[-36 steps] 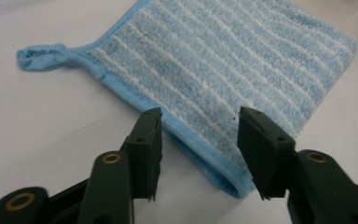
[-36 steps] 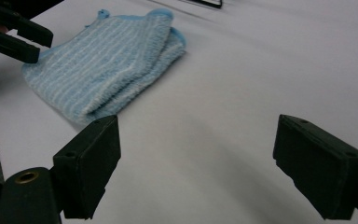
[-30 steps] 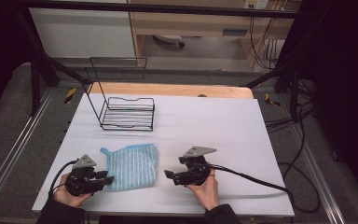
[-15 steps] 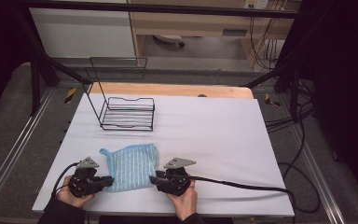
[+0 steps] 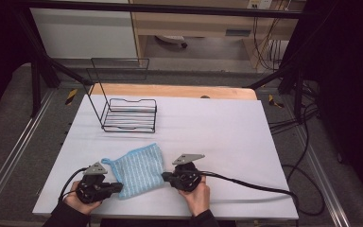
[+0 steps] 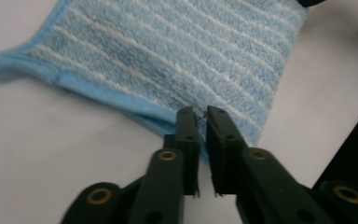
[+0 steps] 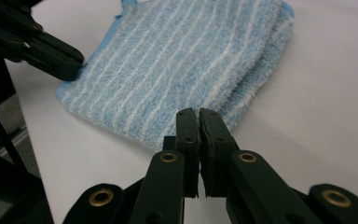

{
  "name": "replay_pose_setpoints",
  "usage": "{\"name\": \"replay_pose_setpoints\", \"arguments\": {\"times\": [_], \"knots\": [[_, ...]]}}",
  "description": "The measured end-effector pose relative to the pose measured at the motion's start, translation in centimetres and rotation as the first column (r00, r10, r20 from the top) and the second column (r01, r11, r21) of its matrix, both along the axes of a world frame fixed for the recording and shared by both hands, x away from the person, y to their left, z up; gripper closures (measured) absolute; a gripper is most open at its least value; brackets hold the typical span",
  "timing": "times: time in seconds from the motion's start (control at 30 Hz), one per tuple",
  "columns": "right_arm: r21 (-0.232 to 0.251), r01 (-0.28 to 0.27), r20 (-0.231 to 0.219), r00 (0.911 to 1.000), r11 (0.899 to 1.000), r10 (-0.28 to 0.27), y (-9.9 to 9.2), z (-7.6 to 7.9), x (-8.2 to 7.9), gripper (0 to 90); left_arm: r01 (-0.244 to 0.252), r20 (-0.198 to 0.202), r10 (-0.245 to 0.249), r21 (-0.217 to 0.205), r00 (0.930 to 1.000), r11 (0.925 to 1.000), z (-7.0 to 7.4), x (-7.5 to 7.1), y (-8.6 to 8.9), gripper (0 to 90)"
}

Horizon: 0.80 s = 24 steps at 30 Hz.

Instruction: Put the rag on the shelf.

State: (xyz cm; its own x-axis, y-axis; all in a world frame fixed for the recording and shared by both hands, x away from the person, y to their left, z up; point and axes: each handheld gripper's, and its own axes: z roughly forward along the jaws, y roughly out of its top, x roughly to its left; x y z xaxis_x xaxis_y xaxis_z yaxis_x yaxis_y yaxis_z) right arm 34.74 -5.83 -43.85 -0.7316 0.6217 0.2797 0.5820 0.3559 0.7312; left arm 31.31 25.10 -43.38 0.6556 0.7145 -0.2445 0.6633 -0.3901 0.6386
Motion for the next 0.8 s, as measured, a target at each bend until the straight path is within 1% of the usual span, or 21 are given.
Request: {"name": "replay_pose_setpoints", "arguments": {"times": [0.03,0.07,0.1,0.13,0.17,0.2,0.27,0.3,0.33,0.37,0.4,0.43,0.47,0.5,0.53,0.57,0.6,0.63,0.7,0.73,0.8], "knots": [[-0.035,-0.002,0.002,1.0,0.999,0.002,-0.8,0.3,0.6,86.9,-0.003,0.025,0.003,-0.011,0.9997,0.9999,0.4,0.2,-0.1,73.1],[-0.035,-0.002,0.002,1.0,0.999,0.002,-0.8,0.3,0.6,86.9,-0.003,0.025,0.003,-0.011,0.9997,0.9999,0.4,0.2,-0.1,67.6],[-0.053,-0.002,0.005,1.0,0.999,0.002,-1.2,0.3,0.9,86.6,-0.015,0.044,0.015,-0.016,0.9989,0.9998,0.7,0.5,0.0,67.6],[-0.072,-0.006,0.007,1.0,0.997,0.007,-1.5,0.4,1.2,86.3,-0.025,0.057,0.025,-0.012,0.9981,0.9996,1.0,0.8,0.0,61.8],[-0.084,-0.009,0.008,0.9999,0.996,0.01,-1.7,0.4,1.5,86.2,-0.05,0.079,0.051,-0.008,0.9955,0.9987,1.4,1.4,0.1,57.1],[-0.106,-0.011,0.01,0.9999,0.994,0.012,-1.9,0.3,1.8,86.0,-0.062,0.096,0.063,-0.011,0.9934,0.998,1.6,1.8,0.1,53.1],[-0.12,-0.013,0.018,0.9997,0.993,0.015,-2.2,0.1,2.3,85.8,-0.086,0.128,0.085,0.004,0.9882,0.9963,2.1,2.9,0.1,46.1],[-0.119,-0.013,0.018,0.9997,0.993,0.015,-2.4,0.1,2.6,85.4,-0.094,0.131,0.093,0.005,0.987,0.9955,2.2,3.5,0.0,43.7],[-0.12,-0.01,0.024,0.9996,0.993,0.013,-2.5,0.0,2.8,84.7,-0.09,0.135,0.089,0.007,0.9869,0.9959,2.2,4.2,-0.1,43.2],[-0.131,0.001,0.032,0.9995,0.991,0.003,-2.7,0.0,3.0,83.4,-0.091,0.135,0.088,0.013,0.9869,0.9958,2.1,5.0,-0.4,42.8],[-0.151,0.022,0.044,0.9989,0.988,-0.015,-2.9,0.0,3.1,83.0,-0.088,0.133,0.083,0.026,0.9877,0.9958,1.8,5.5,-0.5,42.0],[-0.172,0.038,0.05,0.9983,0.984,-0.03,-3.2,0.0,3.2,80.9,-0.084,0.122,0.079,0.039,0.9895,0.9957,1.5,6.1,-0.6,42.5],[-0.169,0.05,0.047,0.9979,0.984,-0.043,-3.4,-0.1,3.2,79.5,-0.079,0.105,0.073,0.053,0.9918,0.9955,1.0,6.5,-0.7,43.2],[-0.149,0.062,0.036,0.9977,0.987,-0.057,-3.7,-0.2,3.0,78.2,-0.068,0.08,0.063,0.062,0.9948,0.9957,0.5,6.8,-0.8,44.3],[-0.098,0.095,0.03,0.9953,0.991,-0.092,-4.2,-0.2,2.6,71.7,-0.056,0.065,0.052,0.069,0.9965,0.9961,0.1,6.9,-0.8,49.3],[-0.098,0.095,0.03,0.9953,0.991,-0.092,-4.2,-0.2,2.6,71.7,-0.049,0.061,0.045,0.074,0.9971,0.996,-0.2,6.9,-0.8,49.3],[-0.064,0.119,0.037,0.9925,0.991,-0.117,-4.4,-0.2,2.1,67.4,-0.042,0.056,0.038,0.083,0.9977,0.9956,-0.5,6.8,-0.7,50.9],[-0.064,0.119,0.037,0.9925,0.991,-0.117,-4.4,-0.2,2.1,67.4,-0.039,0.053,0.035,0.083,0.998,0.9957,-0.6,6.8,-0.6,50.9],[-0.031,0.136,0.03,0.9904,0.99,-0.135,-4.3,-0.2,1.7,64.5,-0.031,0.049,0.027,0.069,0.9984,0.9971,-0.8,6.9,-0.3,53.9],[-0.004,0.14,0.026,0.9898,0.99,-0.14,-4.1,-0.4,1.6,63.1,-0.03,0.051,0.026,0.069,0.9984,0.9972,-0.9,6.9,-0.3,54.9],[0.022,0.16,0.007,0.987,0.987,-0.161,-3.8,-0.8,1.5,62.5,-0.025,0.055,0.021,0.071,0.9983,0.9972,-0.9,6.8,-0.4,57.2]]}}
